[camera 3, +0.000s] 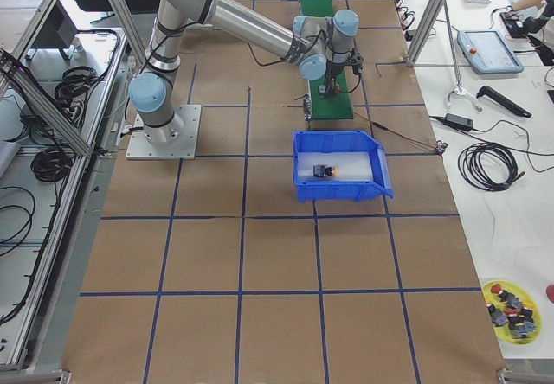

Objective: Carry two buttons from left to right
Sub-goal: 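Lift the red button and carry it to the blue bin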

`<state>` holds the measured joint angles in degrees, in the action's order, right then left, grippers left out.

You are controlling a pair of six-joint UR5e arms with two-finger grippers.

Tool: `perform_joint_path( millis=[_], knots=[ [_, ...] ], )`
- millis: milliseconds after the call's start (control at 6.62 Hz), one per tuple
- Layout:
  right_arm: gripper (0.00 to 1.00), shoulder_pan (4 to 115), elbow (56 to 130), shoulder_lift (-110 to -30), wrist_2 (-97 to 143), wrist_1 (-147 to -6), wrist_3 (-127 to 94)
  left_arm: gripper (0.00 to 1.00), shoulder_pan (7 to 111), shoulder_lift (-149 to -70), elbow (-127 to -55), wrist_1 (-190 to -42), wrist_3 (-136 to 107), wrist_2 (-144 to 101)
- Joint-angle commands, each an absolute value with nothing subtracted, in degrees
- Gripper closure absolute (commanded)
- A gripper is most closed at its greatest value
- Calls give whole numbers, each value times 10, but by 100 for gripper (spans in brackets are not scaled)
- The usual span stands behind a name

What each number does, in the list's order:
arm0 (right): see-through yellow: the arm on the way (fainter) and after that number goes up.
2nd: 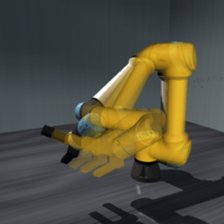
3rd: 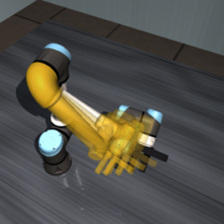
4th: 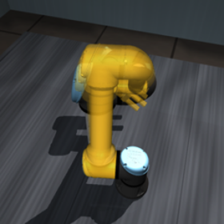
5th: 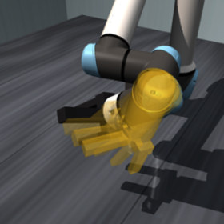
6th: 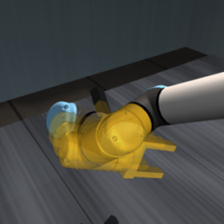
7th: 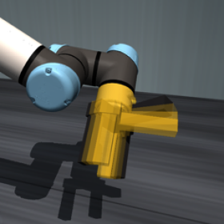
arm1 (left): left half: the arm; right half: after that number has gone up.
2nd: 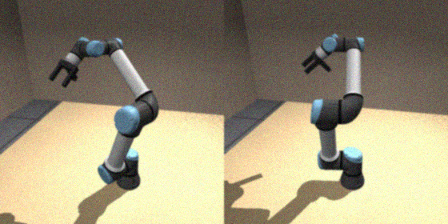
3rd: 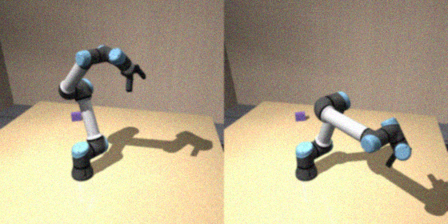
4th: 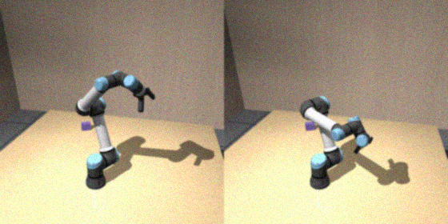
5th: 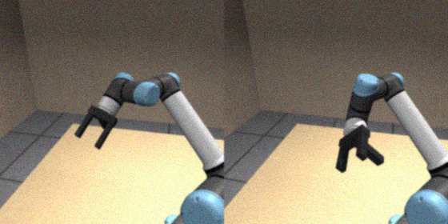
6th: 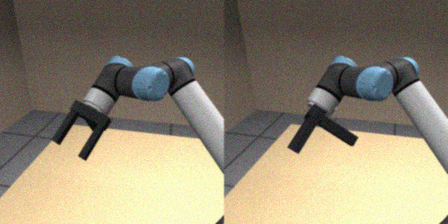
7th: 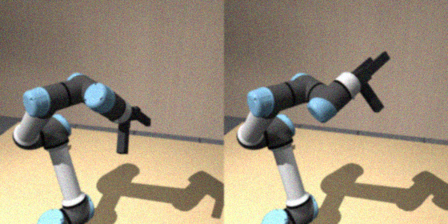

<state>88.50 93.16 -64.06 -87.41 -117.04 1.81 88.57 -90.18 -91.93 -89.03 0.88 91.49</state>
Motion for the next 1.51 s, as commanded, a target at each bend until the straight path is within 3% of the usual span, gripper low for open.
perform_joint_path(
  millis=[0, 302, 605, 907, 1360],
  knots=[
    [97, 879, 922, -658, -902, -1168, 21, 0, 886, -902, -919, -890, 9, 915],
    [97, 822, 879, -706, -896, -1116, 26, 0, 886, -902, -918, -890, 9, 915],
    [96, 729, 795, -702, -895, -1044, 153, 0, 886, -902, -918, -890, 9, 915],
    [96, 633, 771, -648, -900, -1048, 291, 0, 886, -902, -919, -890, 9, 915],
    [96, 620, 721, -577, -903, -1059, 288, 0, 885, -902, -919, -890, 9, 915]
  ],
)
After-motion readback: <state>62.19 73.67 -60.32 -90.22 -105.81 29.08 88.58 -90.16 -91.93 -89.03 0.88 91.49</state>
